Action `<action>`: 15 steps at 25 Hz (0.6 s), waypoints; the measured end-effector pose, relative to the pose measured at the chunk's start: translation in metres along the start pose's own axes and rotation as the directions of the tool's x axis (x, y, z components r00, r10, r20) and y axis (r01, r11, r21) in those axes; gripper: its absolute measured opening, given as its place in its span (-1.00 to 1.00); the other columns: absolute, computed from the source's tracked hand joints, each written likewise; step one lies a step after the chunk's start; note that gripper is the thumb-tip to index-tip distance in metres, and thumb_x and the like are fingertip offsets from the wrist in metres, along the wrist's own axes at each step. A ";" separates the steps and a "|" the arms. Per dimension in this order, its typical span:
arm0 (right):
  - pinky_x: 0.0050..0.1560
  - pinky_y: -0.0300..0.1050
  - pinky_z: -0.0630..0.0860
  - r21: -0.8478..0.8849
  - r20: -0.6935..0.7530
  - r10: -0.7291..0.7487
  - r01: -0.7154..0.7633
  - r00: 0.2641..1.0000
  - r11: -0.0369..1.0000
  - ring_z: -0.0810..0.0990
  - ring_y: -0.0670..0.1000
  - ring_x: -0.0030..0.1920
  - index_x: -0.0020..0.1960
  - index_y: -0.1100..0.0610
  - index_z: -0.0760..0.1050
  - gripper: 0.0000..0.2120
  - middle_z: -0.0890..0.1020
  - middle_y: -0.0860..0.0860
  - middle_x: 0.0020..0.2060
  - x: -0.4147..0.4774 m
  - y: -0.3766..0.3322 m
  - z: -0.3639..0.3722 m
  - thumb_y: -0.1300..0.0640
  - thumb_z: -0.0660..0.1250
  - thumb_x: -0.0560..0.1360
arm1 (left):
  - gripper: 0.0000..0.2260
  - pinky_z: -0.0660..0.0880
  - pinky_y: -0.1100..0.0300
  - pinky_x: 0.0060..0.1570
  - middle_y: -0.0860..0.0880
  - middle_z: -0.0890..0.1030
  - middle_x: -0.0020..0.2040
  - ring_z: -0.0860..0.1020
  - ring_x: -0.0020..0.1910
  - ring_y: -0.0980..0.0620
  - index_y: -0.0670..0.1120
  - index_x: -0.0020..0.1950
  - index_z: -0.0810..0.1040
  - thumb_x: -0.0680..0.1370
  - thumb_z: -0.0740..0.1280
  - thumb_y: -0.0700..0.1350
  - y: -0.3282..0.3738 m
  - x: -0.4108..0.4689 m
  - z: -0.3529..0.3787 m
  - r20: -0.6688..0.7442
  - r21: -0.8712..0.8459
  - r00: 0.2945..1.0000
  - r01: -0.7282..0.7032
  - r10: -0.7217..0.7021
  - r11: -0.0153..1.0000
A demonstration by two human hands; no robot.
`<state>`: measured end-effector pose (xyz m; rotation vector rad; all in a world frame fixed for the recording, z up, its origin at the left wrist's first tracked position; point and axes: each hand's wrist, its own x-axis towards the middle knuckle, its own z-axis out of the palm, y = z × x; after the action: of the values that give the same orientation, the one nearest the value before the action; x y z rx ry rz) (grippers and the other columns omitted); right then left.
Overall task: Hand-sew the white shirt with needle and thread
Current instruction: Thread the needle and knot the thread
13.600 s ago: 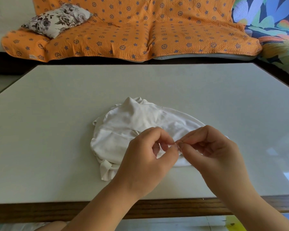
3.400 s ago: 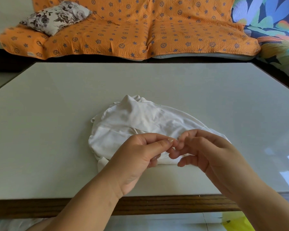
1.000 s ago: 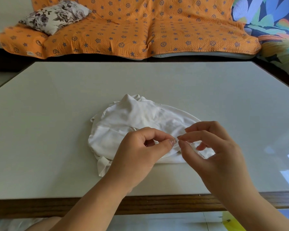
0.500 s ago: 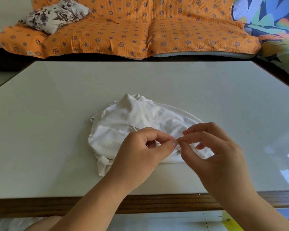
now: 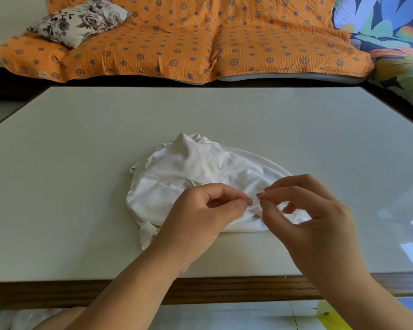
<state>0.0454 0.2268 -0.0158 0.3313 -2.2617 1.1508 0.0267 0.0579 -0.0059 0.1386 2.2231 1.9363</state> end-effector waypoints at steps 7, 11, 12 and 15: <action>-0.19 -0.44 0.40 0.005 0.023 0.005 -0.005 1.000 1.000 0.55 -0.17 -0.20 -0.20 0.05 0.68 -0.94 0.61 -0.12 -0.19 -0.003 0.003 0.003 0.10 0.43 0.39 | -0.89 0.38 0.32 -0.25 0.15 0.56 -0.38 0.45 -0.43 0.24 0.06 -0.17 0.69 0.50 0.38 -0.08 0.001 0.000 0.003 0.041 -0.010 0.998 0.037 -0.036 0.999; -0.19 -0.40 0.43 0.011 0.031 -0.016 0.016 0.999 1.000 0.56 -0.15 -0.19 -0.17 0.01 0.68 -0.88 0.60 -0.13 -0.18 -0.003 0.002 0.004 0.02 0.37 0.41 | -0.89 0.30 0.46 -0.41 0.21 0.47 -0.48 0.40 -0.51 0.25 0.03 -0.19 0.68 0.48 0.37 -0.06 0.004 0.000 0.003 0.028 -0.035 0.997 0.070 -0.069 0.997; -0.19 -0.40 0.43 0.003 0.028 -0.023 0.023 0.999 1.000 0.56 -0.15 -0.19 -0.16 0.01 0.68 -0.90 0.60 -0.13 -0.18 -0.003 0.002 0.004 0.05 0.39 0.41 | -0.90 0.29 0.47 -0.42 0.21 0.47 -0.49 0.40 -0.52 0.25 0.03 -0.19 0.69 0.48 0.38 -0.05 0.004 0.000 0.003 0.023 -0.046 0.997 0.075 -0.074 0.996; -0.21 -0.40 0.43 -0.012 0.020 -0.024 0.024 1.000 1.000 0.56 -0.16 -0.20 -0.17 0.02 0.68 -0.94 0.60 -0.12 -0.18 -0.003 0.003 0.003 0.12 0.43 0.39 | -0.91 0.41 0.38 -0.20 0.19 0.58 -0.37 0.53 -0.35 0.24 0.07 -0.16 0.72 0.49 0.41 -0.04 0.000 0.001 0.000 0.034 -0.052 0.996 0.080 -0.078 0.995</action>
<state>0.0456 0.2259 -0.0210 0.3658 -2.2753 1.1254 0.0260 0.0583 -0.0057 0.0723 2.1209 1.9362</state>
